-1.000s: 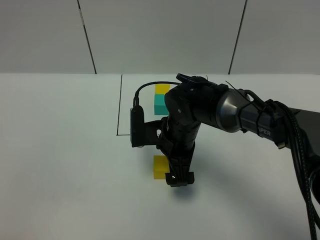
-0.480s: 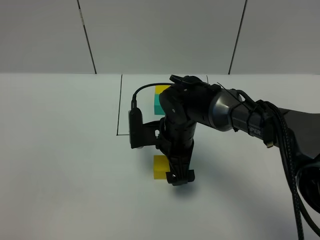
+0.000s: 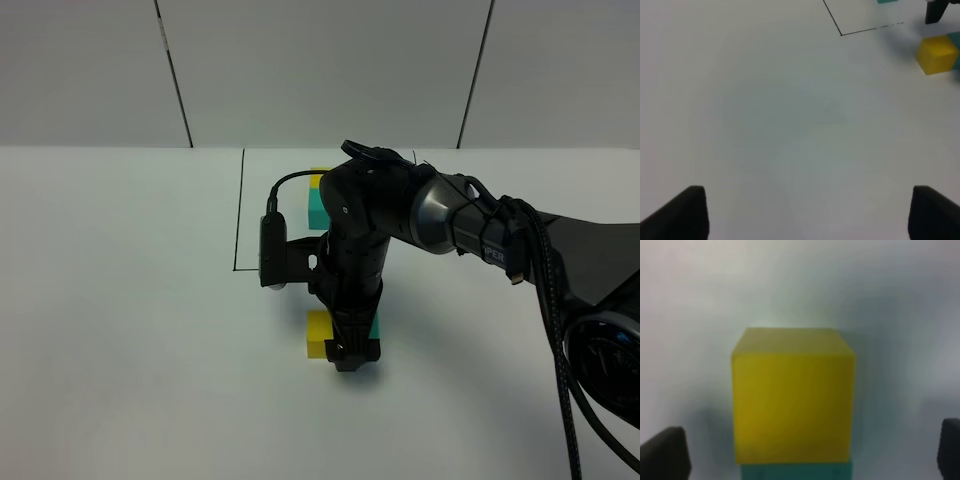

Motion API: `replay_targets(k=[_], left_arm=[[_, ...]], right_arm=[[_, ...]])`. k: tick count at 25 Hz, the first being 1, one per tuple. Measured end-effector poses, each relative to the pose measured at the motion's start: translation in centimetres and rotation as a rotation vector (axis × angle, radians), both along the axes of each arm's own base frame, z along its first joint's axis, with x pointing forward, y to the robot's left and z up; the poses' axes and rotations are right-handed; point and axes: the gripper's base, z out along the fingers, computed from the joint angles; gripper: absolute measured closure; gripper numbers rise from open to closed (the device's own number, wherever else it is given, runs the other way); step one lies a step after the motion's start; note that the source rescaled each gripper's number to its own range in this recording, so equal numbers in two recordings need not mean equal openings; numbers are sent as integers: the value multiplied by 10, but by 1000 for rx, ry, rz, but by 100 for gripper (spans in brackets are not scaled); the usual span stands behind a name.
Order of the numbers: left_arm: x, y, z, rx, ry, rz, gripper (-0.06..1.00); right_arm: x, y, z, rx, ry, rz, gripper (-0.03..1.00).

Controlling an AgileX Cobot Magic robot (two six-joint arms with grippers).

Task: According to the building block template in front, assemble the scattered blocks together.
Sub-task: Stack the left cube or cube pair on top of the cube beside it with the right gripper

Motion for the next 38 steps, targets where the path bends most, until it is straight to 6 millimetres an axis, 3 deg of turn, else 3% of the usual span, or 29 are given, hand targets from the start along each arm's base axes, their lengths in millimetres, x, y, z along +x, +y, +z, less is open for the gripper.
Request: replay_targets(k=[6, 36, 38], left_arm=[[0, 0, 0, 0, 0, 0, 15], [0, 0, 0, 0, 0, 0, 15], [0, 0, 0, 0, 0, 0, 15]], right_arm=[[1, 3, -9, 27, 11, -27, -3], [0, 4, -9, 42, 21, -63, -3], [0, 3, -9, 31, 19, -59, 0]])
